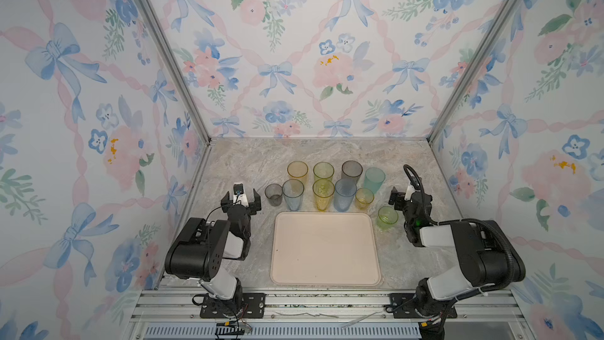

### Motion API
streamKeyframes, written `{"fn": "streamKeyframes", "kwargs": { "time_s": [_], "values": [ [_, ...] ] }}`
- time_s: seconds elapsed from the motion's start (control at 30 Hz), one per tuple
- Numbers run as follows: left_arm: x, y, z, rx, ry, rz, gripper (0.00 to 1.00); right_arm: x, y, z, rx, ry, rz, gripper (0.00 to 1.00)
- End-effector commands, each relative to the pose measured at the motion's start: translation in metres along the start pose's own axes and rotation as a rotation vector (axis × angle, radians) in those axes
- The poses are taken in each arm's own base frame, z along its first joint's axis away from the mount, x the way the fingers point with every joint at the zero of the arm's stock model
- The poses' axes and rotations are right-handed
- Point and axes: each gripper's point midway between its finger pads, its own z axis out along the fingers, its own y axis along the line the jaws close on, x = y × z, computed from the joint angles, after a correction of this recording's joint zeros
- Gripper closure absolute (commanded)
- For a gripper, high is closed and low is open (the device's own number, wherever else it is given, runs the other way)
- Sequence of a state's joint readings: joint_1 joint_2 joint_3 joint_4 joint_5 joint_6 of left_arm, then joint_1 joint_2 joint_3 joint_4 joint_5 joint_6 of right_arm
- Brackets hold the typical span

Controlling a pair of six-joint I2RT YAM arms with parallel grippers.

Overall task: Place the glasses into the tray
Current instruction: Pick up the glass from the center of the table.

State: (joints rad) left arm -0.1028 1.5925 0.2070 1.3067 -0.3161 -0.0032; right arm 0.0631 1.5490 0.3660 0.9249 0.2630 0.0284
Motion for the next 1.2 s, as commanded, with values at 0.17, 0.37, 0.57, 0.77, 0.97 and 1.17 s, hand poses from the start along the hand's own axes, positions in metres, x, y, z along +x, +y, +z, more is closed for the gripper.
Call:
{"fn": "streamKeyframes", "kwargs": {
  "time_s": [0.17,0.37,0.57,0.77,0.97,1.17],
  "values": [
    [-0.004,0.001,0.002,0.003,-0.006,-0.009,0.02,-0.009,0.005,0.001,-0.010,-0.027,-0.005,0.03],
    [-0.003,0.000,0.002,0.007,-0.004,-0.009,0.02,-0.008,0.005,0.001,-0.009,-0.026,-0.004,0.03],
    [-0.003,0.000,0.003,0.012,-0.001,-0.011,0.02,-0.008,0.005,0.001,-0.011,-0.025,-0.001,0.03],
    [-0.001,-0.017,0.005,0.136,0.014,0.004,0.03,-0.008,0.005,0.001,-0.013,-0.023,-0.001,0.03],
    [-0.007,-0.005,0.012,0.095,0.040,-0.031,0.40,-0.010,0.001,0.002,-0.005,-0.016,0.019,0.01],
    [-0.059,0.004,0.002,0.033,0.023,-0.043,0.55,-0.024,-0.010,0.001,0.011,0.030,0.051,0.00]
  ]
}}
